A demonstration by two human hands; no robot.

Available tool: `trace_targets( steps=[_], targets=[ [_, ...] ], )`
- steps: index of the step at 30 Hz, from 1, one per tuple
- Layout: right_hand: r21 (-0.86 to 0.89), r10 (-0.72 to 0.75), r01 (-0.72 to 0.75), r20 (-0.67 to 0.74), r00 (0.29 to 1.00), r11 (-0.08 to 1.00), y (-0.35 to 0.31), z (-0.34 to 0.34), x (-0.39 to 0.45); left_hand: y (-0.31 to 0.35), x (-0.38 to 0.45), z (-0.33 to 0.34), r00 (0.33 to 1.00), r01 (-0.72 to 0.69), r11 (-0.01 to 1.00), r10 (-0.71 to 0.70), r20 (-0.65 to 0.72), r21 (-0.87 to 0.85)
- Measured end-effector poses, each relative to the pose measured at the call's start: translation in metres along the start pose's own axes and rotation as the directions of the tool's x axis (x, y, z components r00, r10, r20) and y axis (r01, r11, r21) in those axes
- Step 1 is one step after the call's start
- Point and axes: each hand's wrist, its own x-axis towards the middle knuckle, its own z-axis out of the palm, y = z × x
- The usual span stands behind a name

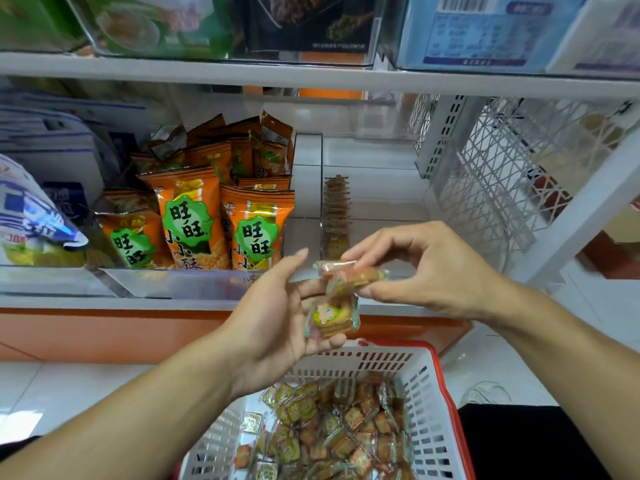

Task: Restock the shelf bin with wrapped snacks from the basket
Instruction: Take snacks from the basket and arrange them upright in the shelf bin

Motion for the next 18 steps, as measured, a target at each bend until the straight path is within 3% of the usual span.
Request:
trace_targets(
  steps=[2,4,9,11,14,18],
  targets=[
    [-0.031,-0.001,0.003,0.071,0.997,1.0,-0.002,0.0,-0.002,0.0,0.0,0.0,1.0,-0.023,0.994,0.025,-0.018,0.106],
    [0.045,0.001,-0.006,0.108,0.994,0.999,-0.004,-0.001,-0.004,-0.003,0.003,0.0,0.996,-0.07,0.99,0.076,-0.04,0.12],
    [0.284,0.165,-0.148,-0.038,0.986,0.947,-0.007,-0.009,-0.004,-0.006,0.006,-0.005,0.946,-0.294,0.925,0.318,-0.067,0.242],
    [0.414,0.262,-0.232,-0.015,0.965,0.88,-0.006,-0.01,-0.004,-0.008,0.007,-0.006,0.928,-0.343,0.899,0.368,-0.048,0.273],
    [0.505,0.36,-0.329,0.038,0.932,0.798,-0.003,-0.009,-0.004,-0.01,0.008,-0.006,0.915,-0.377,0.878,0.402,-0.026,0.295],
    [0.524,0.413,-0.371,0.042,0.91,0.766,-0.002,-0.007,-0.004,-0.01,0.01,-0.004,0.924,-0.36,0.894,0.381,-0.029,0.268]
  ],
)
